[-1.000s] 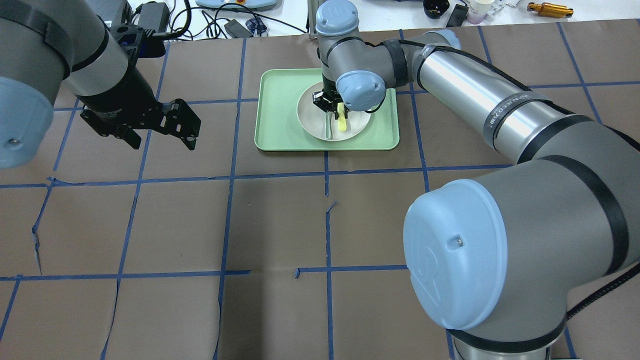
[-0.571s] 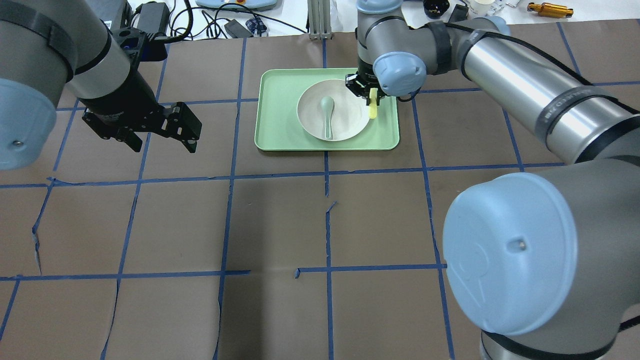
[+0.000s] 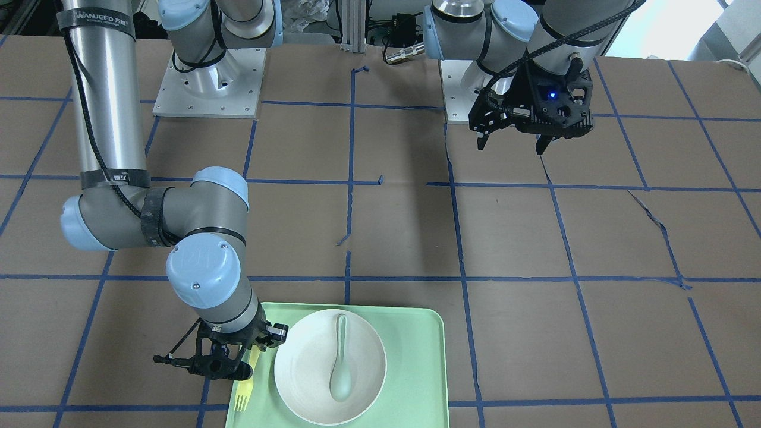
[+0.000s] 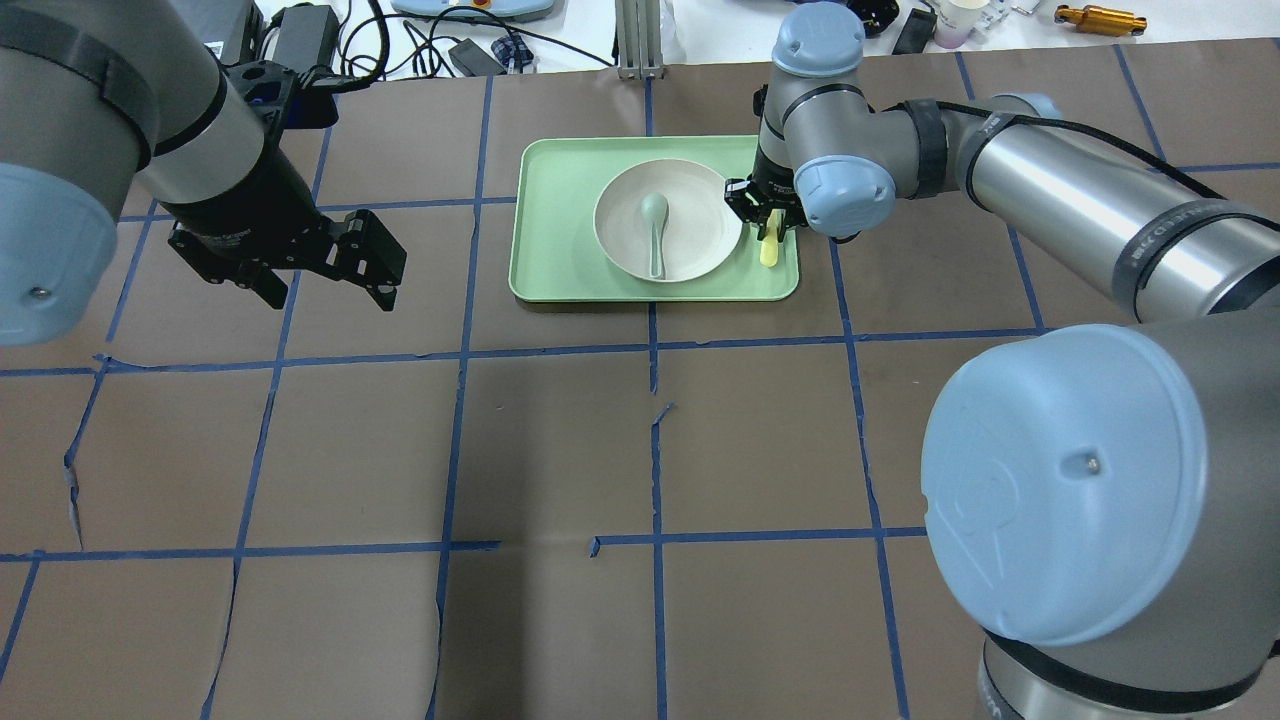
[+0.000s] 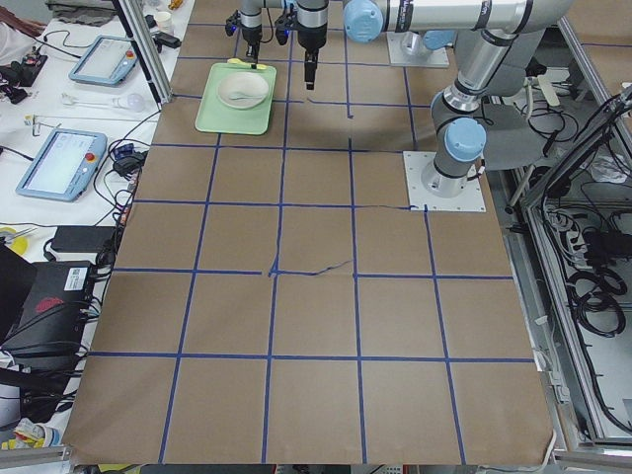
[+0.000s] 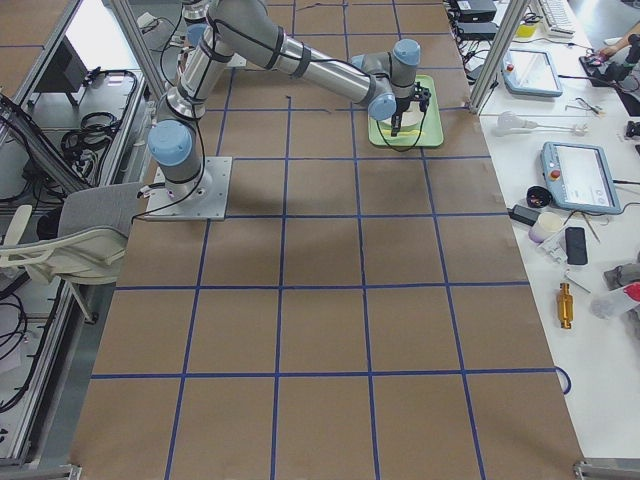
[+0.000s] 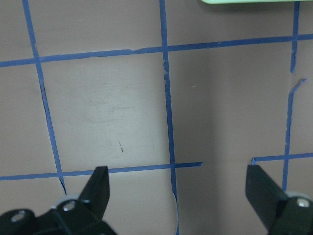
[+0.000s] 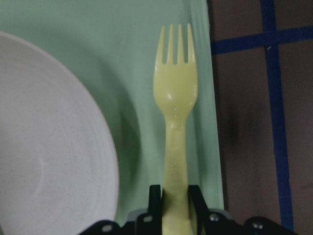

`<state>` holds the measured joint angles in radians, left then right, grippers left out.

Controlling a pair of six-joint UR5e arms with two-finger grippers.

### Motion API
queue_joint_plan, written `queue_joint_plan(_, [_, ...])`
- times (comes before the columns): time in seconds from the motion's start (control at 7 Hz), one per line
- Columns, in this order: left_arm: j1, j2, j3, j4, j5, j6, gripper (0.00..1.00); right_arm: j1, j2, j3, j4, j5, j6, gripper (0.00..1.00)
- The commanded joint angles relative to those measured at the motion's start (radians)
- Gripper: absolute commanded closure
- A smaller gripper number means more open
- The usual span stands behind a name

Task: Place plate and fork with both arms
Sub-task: 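Lift the fork with the right gripper and move it beside the plate, then lower the fork onto the tray and open the right gripper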

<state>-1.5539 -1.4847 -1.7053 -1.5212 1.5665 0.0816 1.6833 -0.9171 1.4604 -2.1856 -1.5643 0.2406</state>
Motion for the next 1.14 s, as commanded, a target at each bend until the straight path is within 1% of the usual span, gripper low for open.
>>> queue_joint_plan(0.0, [0.0, 0.0, 0.0, 0.001, 0.0, 0.0, 0.0, 0.001, 0.023, 0.005, -0.003, 0.003, -0.056, 0.92])
queue_joint_plan(0.14, [0.0, 0.001, 0.0, 0.0, 0.0, 0.003, 0.0, 0.001, 0.023, 0.001, 0.001, 0.004, -0.111, 0.91])
queue_joint_plan(0.29, [0.0, 0.001, 0.0, 0.001, 0.0, 0.001, 0.0, 0.001, 0.021, 0.0, 0.001, 0.004, -0.113, 0.9])
queue_joint_plan(0.43, [0.0, 0.0, 0.0, 0.001, 0.001, -0.002, 0.0, 0.001, 0.021, 0.0, 0.001, 0.006, -0.112, 0.86])
queue_joint_plan(0.57, [0.0, 0.0, 0.0, 0.001, 0.001, 0.0, 0.0, 0.001, 0.021, 0.0, 0.001, 0.006, -0.121, 0.56])
queue_joint_plan(0.71, [0.0, -0.003, 0.0, 0.001, 0.001, -0.002, 0.0, 0.001, 0.02, 0.004, 0.001, 0.007, -0.121, 0.02])
queue_joint_plan(1.0, [0.0, 0.009, 0.004, 0.003, 0.006, 0.0, 0.0, 0.0, -0.003, 0.0, 0.004, 0.0, -0.113, 0.0])
